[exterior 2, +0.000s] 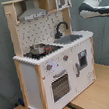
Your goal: Play with the kitchen
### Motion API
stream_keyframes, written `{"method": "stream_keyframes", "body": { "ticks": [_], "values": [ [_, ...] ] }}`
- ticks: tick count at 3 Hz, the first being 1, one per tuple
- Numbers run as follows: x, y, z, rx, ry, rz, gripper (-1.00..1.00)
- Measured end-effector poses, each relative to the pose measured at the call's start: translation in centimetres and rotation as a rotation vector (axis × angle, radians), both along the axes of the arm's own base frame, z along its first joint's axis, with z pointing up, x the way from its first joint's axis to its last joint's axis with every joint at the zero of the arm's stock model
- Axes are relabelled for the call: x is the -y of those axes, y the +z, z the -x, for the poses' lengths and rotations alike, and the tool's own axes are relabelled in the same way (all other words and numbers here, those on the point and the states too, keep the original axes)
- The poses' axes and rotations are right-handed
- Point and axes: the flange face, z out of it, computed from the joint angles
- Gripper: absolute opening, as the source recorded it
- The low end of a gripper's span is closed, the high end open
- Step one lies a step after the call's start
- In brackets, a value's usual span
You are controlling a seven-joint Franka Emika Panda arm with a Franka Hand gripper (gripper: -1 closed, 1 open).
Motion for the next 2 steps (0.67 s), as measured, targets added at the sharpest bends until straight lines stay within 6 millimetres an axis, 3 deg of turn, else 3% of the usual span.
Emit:
{"method": "stream_keyframes", "body": {
  "ticks": [2],
  "values": [
    [-5.0,1.9,0.8,0.100,0.045,-0.033,1.00]
  ]
}}
